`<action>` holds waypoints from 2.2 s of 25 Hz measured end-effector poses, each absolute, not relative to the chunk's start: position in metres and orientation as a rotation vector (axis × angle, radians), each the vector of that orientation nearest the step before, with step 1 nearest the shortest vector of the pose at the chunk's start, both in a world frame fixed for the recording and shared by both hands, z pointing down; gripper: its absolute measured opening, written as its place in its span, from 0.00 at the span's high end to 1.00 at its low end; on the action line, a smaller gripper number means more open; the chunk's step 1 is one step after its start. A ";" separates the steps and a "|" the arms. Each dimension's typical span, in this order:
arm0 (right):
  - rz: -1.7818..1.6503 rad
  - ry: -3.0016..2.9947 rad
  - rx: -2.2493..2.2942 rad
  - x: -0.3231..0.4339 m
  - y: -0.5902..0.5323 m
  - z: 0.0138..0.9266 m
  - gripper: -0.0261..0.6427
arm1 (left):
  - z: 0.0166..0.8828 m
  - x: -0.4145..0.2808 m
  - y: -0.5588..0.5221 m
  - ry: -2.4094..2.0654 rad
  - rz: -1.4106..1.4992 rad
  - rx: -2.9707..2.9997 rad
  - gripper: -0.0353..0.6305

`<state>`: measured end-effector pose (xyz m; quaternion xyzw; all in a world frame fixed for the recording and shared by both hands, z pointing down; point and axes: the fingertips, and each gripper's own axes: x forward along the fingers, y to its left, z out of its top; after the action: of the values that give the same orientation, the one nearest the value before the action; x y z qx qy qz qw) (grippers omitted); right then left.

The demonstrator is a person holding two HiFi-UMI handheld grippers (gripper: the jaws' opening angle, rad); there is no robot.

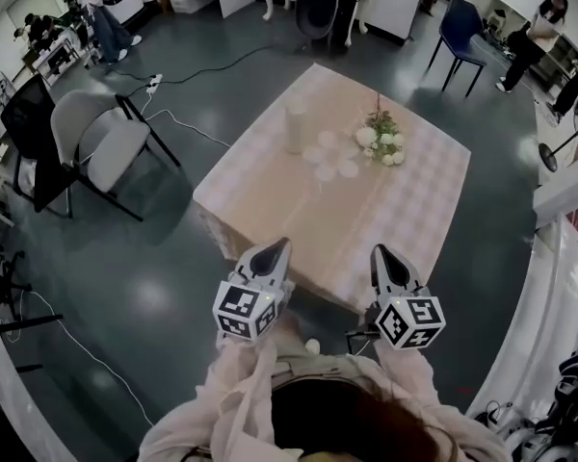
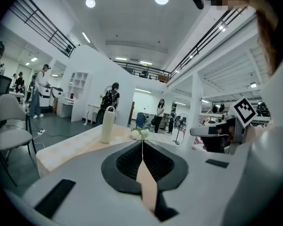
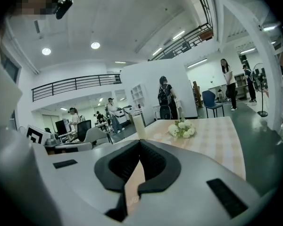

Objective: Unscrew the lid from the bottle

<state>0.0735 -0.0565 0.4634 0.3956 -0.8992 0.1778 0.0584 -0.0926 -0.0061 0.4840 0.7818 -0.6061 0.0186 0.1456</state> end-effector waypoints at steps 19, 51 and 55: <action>0.550 -2.521 1.444 -0.008 -0.239 0.481 0.94 | 0.533 -0.207 -0.273 -1.574 0.186 2.341 0.43; 0.627 -2.512 1.475 0.019 -0.262 0.504 0.94 | 0.572 -0.165 -0.324 -1.437 0.400 2.528 0.48; 0.611 -2.552 1.447 0.020 -0.253 0.491 0.94 | 0.560 -0.144 -0.304 -1.310 0.444 2.575 0.48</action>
<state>0.0203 -0.2533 0.4907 0.4817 -0.8494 0.2034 0.0721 -0.1439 -0.3039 0.5599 0.8757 -0.4454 0.1511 0.1089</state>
